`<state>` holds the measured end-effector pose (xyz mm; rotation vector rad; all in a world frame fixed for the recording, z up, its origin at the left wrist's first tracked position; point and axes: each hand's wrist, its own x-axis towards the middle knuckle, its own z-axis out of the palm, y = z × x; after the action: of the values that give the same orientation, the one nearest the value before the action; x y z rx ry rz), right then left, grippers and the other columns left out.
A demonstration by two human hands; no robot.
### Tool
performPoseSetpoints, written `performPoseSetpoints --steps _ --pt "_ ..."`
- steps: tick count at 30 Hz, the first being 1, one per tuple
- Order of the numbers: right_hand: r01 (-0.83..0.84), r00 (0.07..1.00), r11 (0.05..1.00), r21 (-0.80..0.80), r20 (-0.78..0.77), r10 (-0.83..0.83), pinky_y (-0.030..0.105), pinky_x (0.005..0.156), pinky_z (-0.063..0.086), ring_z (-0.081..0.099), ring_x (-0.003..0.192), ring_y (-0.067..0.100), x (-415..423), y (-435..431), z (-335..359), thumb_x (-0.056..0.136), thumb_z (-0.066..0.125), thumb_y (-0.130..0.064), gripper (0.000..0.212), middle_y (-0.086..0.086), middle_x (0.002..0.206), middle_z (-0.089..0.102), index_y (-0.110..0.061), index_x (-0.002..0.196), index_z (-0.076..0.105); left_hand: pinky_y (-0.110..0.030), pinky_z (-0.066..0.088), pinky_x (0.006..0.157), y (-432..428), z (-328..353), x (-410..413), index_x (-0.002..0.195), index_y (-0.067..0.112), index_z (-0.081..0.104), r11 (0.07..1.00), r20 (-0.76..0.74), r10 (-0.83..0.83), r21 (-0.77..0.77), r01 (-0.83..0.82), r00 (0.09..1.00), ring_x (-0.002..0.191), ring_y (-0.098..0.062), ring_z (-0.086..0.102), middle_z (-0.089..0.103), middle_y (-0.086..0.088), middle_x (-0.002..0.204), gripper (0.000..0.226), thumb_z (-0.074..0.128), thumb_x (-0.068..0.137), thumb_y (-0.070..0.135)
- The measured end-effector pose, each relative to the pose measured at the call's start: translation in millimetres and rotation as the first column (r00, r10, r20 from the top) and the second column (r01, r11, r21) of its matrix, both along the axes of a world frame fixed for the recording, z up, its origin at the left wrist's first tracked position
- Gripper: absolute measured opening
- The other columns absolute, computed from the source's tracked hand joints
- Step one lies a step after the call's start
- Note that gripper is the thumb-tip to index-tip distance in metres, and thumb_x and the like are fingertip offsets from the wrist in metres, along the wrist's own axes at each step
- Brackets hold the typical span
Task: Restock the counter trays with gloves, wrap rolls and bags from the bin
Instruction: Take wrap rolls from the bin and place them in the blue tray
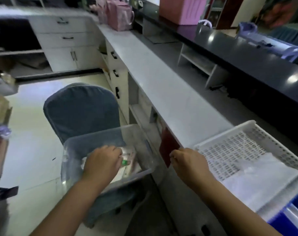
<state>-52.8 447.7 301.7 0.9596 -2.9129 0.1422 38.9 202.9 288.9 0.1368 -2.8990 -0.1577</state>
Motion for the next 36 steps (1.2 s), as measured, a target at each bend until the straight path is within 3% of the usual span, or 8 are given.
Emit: performPoseSetpoints --steps 4,9,13,24,27,31,33,36 --pt "-0.030 0.999 0.999 0.033 0.040 0.028 0.029 0.040 0.038 0.055 0.053 0.023 2 -83 -31 0.077 0.061 -0.019 0.017 0.000 0.060 0.057 -0.016 0.060 0.058 -0.031 0.045 0.048 -83 -11 17 0.073 0.017 0.071 0.989 0.102 0.139 0.032 -0.143 0.985 0.063 -0.028 0.063 0.068 -0.004 0.069 0.003 0.073 0.073 0.018" --pt "-0.072 0.990 0.997 0.023 0.124 0.068 0.026 0.037 0.031 0.049 0.042 0.018 3 -138 -60 0.072 0.069 -0.012 0.025 -0.005 0.051 0.046 -0.018 0.054 0.053 -0.030 0.048 0.059 -148 -34 39 0.095 0.022 0.071 0.953 0.174 0.256 0.121 -0.278 0.951 0.077 -0.023 0.064 0.071 0.000 0.090 0.019 0.056 0.087 0.029" --pt "-0.067 0.974 0.993 0.096 0.221 0.044 0.030 0.049 0.037 0.059 0.059 0.023 -11 -160 -94 0.087 0.053 -0.021 0.021 0.003 0.067 0.065 -0.016 0.069 0.063 -0.029 0.052 0.061 -173 -52 51 0.100 0.024 0.069 0.925 0.254 0.304 0.153 -0.348 0.918 0.077 -0.018 0.063 0.070 0.003 0.093 0.023 0.050 0.089 0.034" --pt "-0.207 0.866 0.947 0.245 0.497 0.061 0.029 0.066 0.048 0.066 0.088 0.029 -84 -230 -221 0.088 0.048 -0.024 0.021 0.007 0.099 0.071 -0.021 0.097 0.067 -0.034 0.051 0.066 -206 -115 41 0.095 0.020 0.069 0.861 0.483 0.380 0.128 -0.492 0.789 0.078 -0.021 0.061 0.069 -0.001 0.088 0.021 0.050 0.089 0.027" --pt "-0.269 0.815 0.916 0.297 0.577 0.051 0.030 0.073 0.049 0.064 0.097 0.029 -107 -241 -259 0.086 0.050 -0.020 0.024 0.009 0.109 0.068 -0.023 0.105 0.066 -0.031 0.050 0.051 -207 -130 20 0.074 0.017 0.070 0.865 0.545 0.372 0.091 -0.494 0.751 0.061 -0.024 0.062 0.067 -0.002 0.068 0.004 0.068 0.077 0.018" --pt "-0.280 0.779 0.928 0.244 0.623 0.071 0.032 0.086 0.047 0.057 0.108 0.029 -137 -249 -303 0.081 0.054 -0.009 0.032 0.010 0.119 0.063 -0.018 0.110 0.066 -0.028 0.045 0.042 -211 -162 -13 0.061 0.016 0.066 0.878 0.574 0.362 0.054 -0.475 0.735 0.049 -0.025 0.058 0.062 -0.003 0.056 0.012 0.074 0.068 0.013" --pt "-0.371 0.783 0.890 0.264 0.604 0.147 0.032 0.091 0.043 0.053 0.114 0.028 -150 -252 -324 0.080 0.054 -0.007 0.036 0.008 0.124 0.059 -0.017 0.113 0.065 -0.030 0.044 0.044 -212 -180 -27 0.062 0.016 0.065 0.872 0.573 0.349 0.091 -0.481 0.741 0.053 -0.027 0.059 0.062 -0.004 0.059 0.012 0.070 0.073 0.014" --pt "-0.571 0.751 0.735 0.367 0.595 0.287 0.032 0.096 0.035 0.044 0.121 0.025 -167 -259 -351 0.085 0.050 -0.015 0.033 0.005 0.130 0.052 -0.020 0.117 0.059 -0.030 0.042 0.047 -213 -205 -40 0.065 0.016 0.063 0.855 0.570 0.333 0.152 -0.495 0.751 0.058 -0.027 0.059 0.062 -0.005 0.064 0.012 0.065 0.077 0.016"
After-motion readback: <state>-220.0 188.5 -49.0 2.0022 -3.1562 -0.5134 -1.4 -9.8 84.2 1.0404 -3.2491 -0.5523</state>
